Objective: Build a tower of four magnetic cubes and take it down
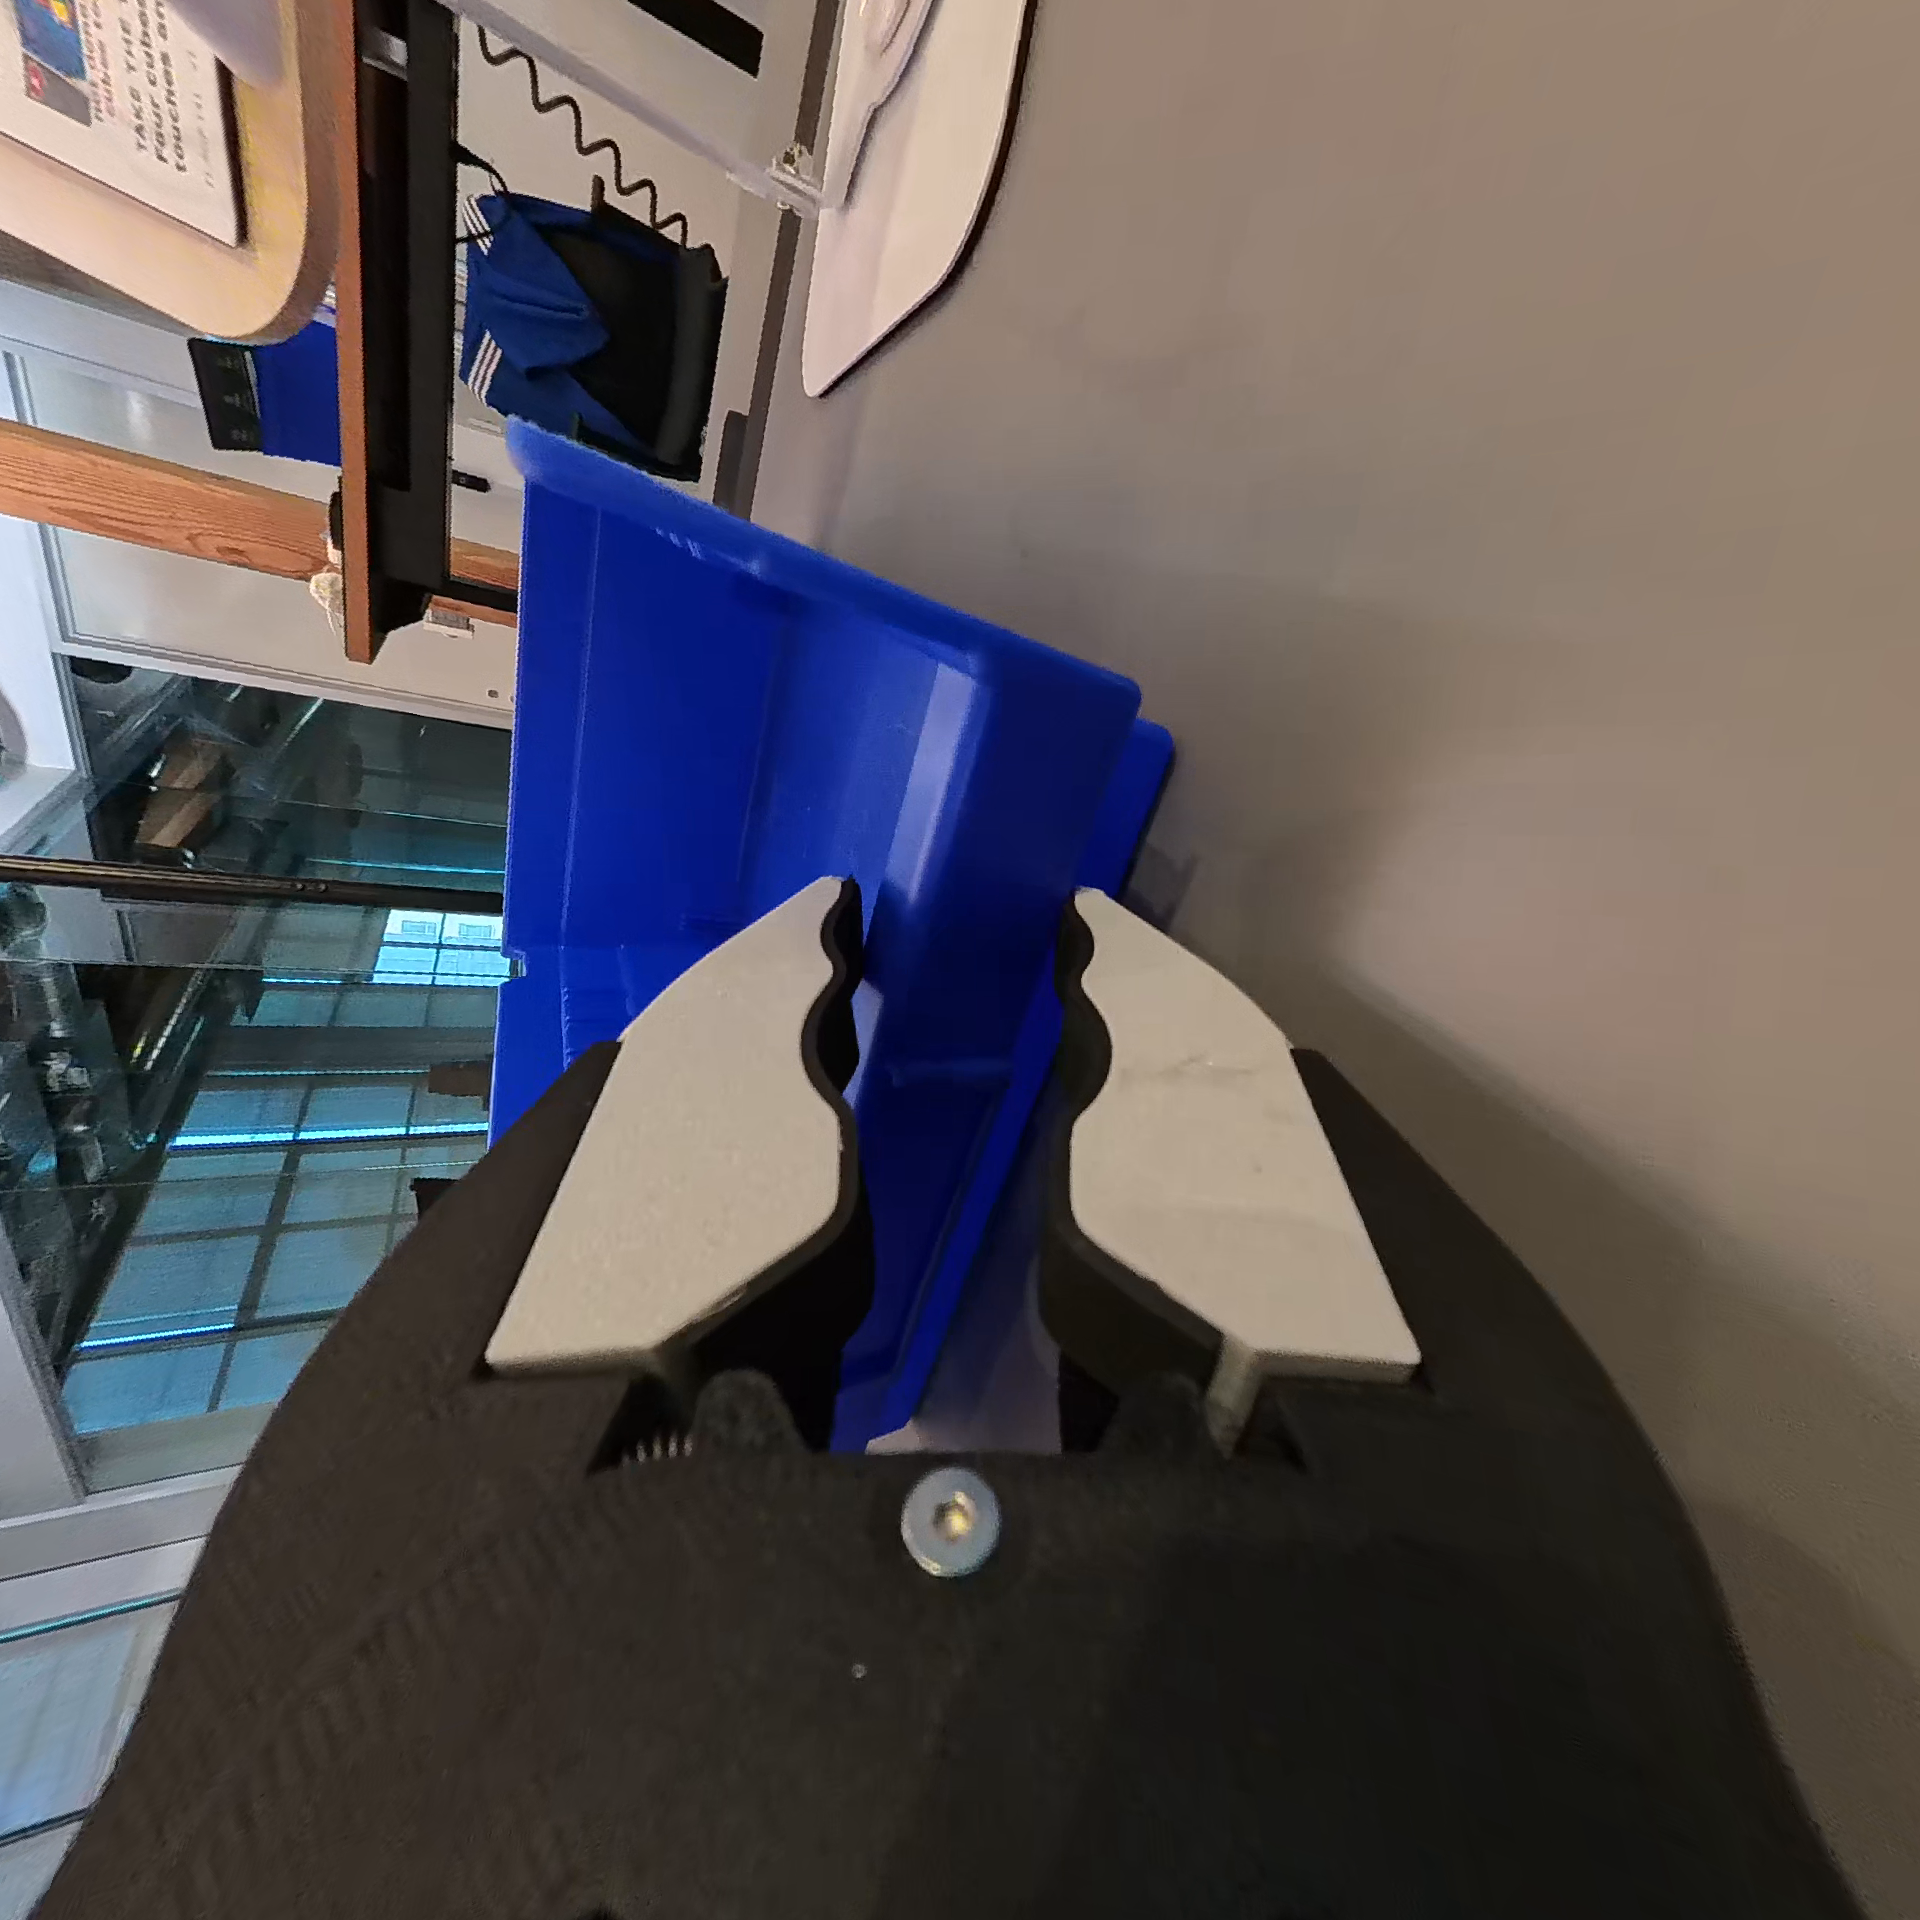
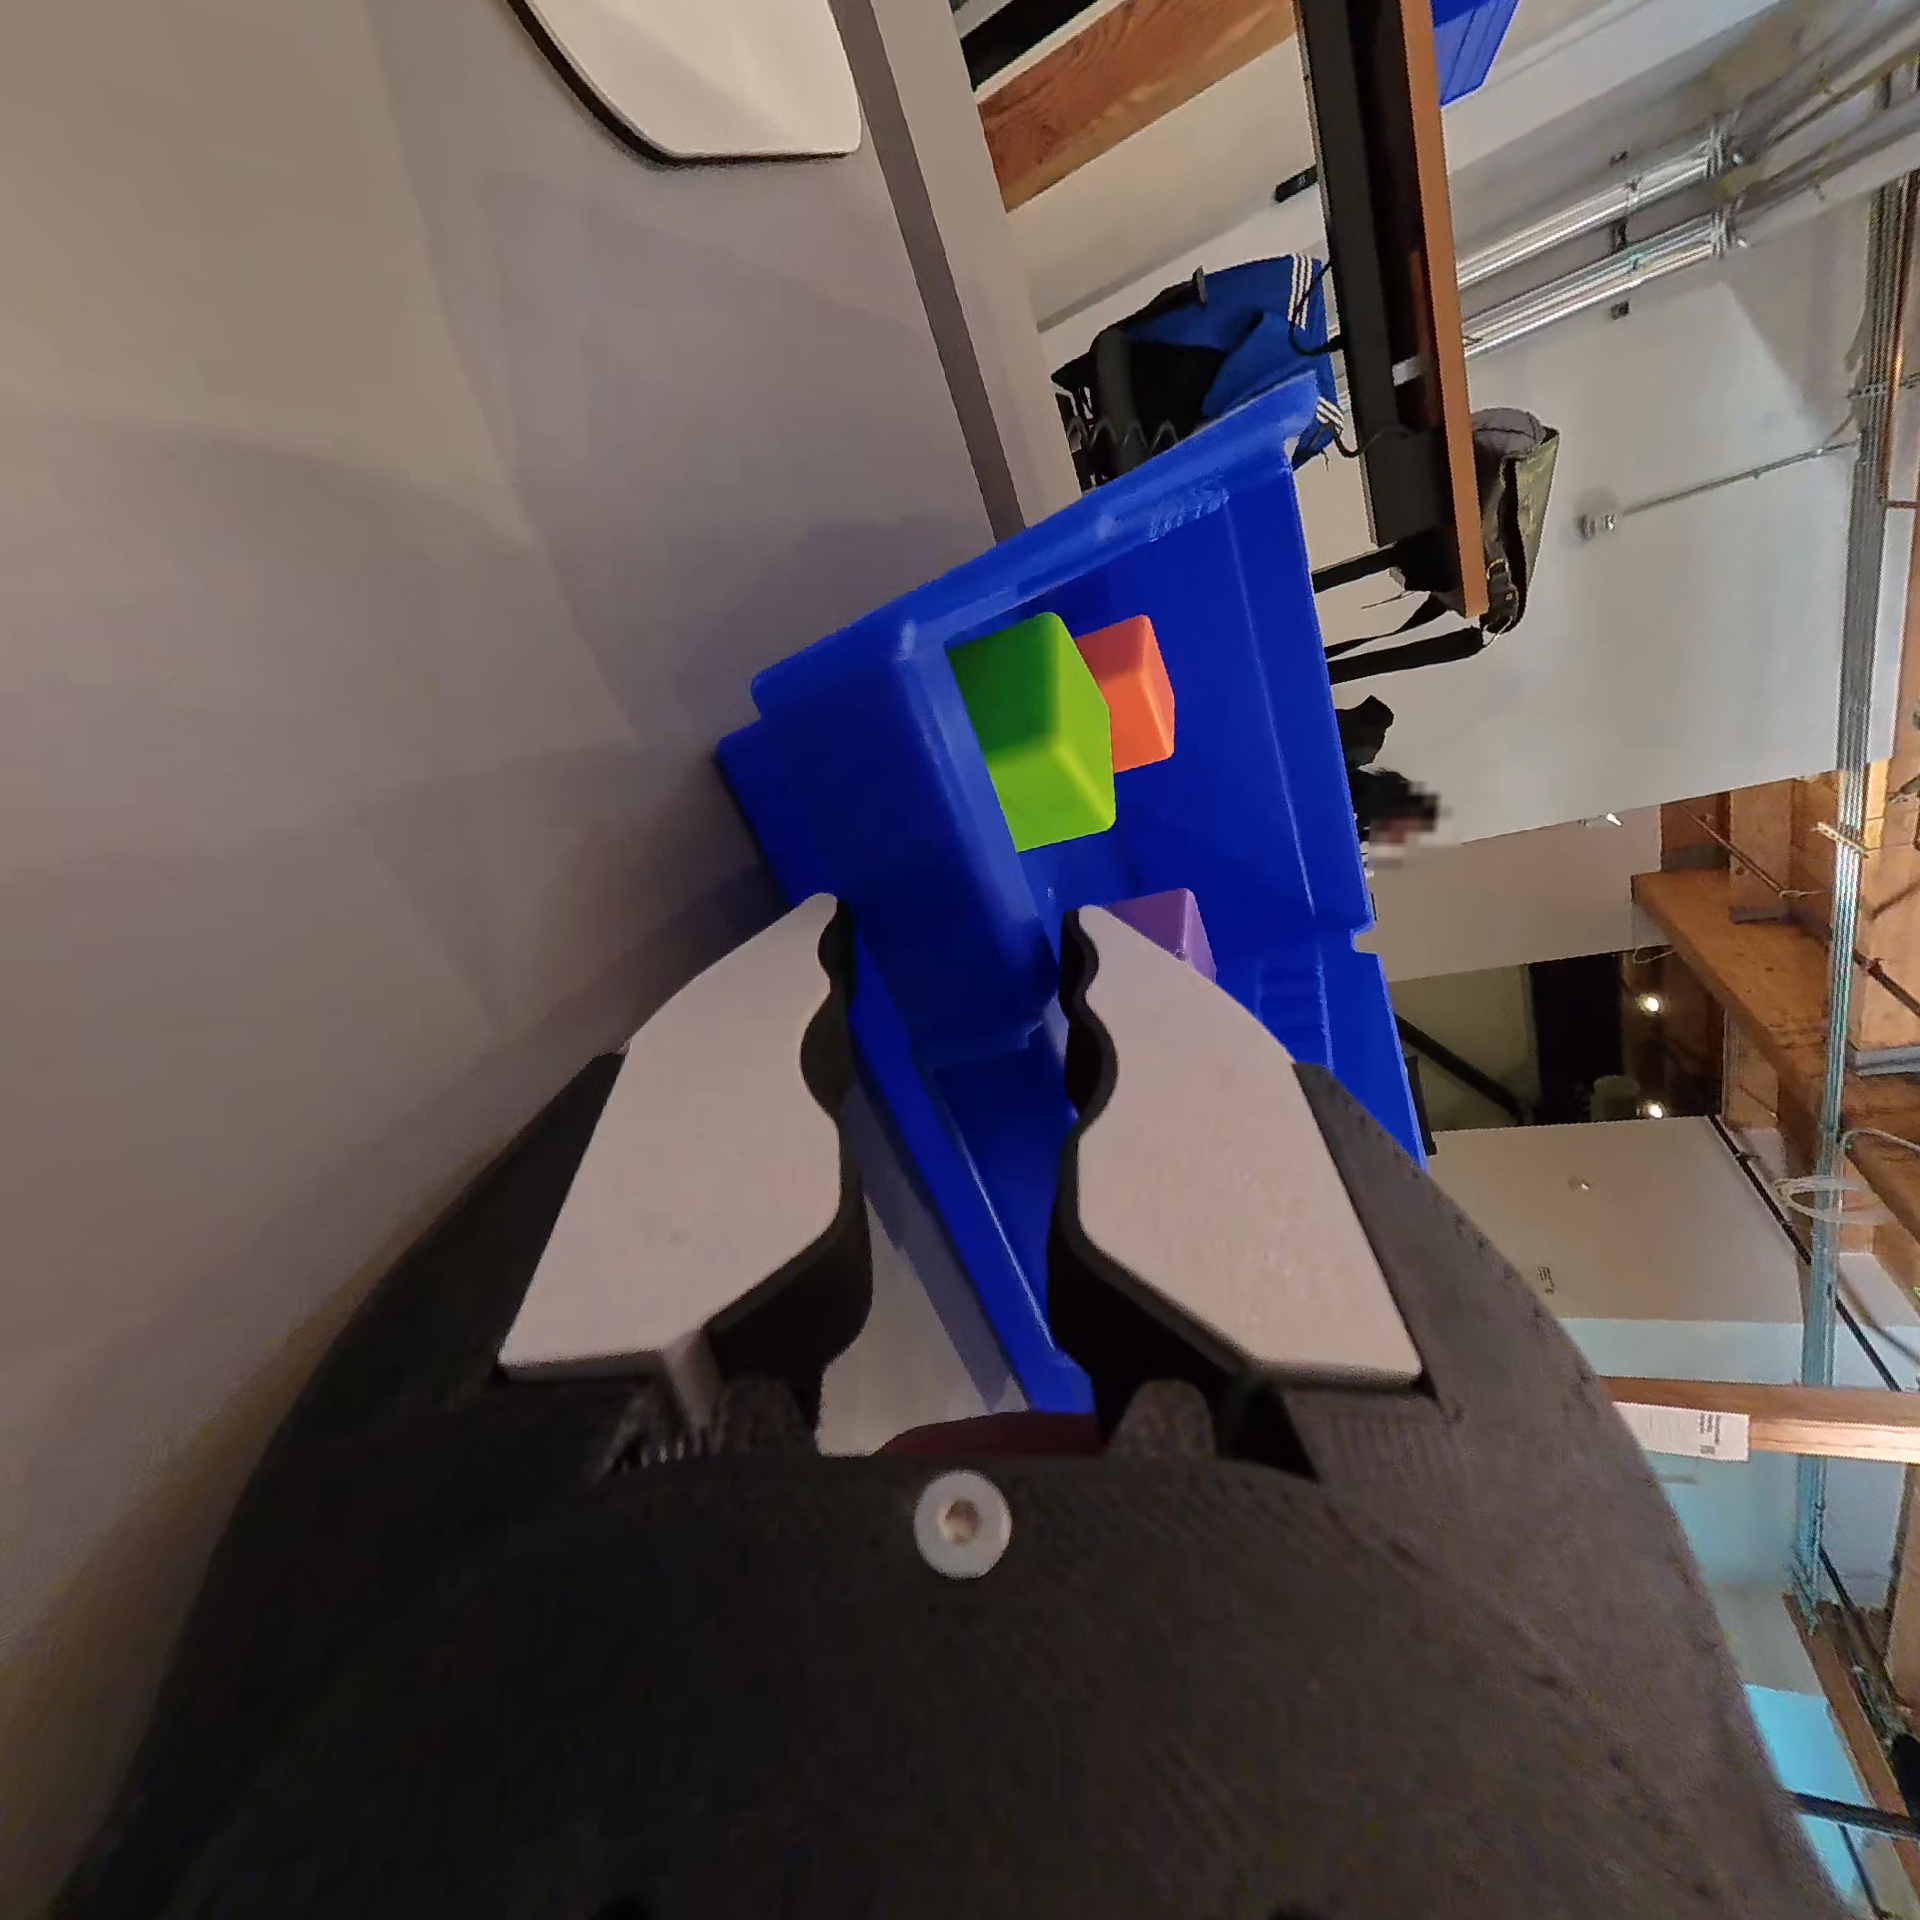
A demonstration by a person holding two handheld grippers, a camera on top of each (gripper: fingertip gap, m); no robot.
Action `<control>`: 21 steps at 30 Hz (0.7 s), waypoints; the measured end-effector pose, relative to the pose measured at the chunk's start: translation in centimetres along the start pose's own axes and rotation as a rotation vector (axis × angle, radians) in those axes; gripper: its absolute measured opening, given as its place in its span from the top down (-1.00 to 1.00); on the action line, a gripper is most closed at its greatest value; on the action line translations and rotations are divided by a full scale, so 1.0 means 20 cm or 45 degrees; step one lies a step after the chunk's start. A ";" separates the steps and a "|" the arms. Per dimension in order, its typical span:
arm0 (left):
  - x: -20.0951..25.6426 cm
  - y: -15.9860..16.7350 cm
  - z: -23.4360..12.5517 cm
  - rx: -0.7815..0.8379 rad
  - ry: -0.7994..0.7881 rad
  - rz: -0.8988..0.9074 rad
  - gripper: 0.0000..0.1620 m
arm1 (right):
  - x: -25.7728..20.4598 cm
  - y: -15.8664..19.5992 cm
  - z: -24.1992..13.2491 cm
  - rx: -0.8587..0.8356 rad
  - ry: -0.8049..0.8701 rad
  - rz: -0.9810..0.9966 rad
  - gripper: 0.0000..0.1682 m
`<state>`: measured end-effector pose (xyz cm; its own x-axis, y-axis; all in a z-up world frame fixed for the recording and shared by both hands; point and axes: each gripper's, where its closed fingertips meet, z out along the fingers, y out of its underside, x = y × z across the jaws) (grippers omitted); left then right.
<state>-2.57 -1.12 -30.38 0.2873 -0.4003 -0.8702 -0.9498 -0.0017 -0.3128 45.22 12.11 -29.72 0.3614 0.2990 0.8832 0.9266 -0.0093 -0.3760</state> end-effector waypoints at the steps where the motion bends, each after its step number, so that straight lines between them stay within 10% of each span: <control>1: 0.00 0.00 -0.01 0.001 -0.003 -0.003 0.56 | 0.00 0.00 0.00 -0.005 0.002 -0.007 0.55; 21: 0.06 0.19 -0.29 -0.104 -0.035 -0.045 0.56 | -0.22 -0.24 -0.39 0.100 -0.096 -0.059 0.58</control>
<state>-6.60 -7.01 -30.40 0.3233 -0.3731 -0.8696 -0.9455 -0.0903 -0.3128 40.03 3.36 -29.73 0.3069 0.3682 0.8776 0.9300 0.0800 -0.3588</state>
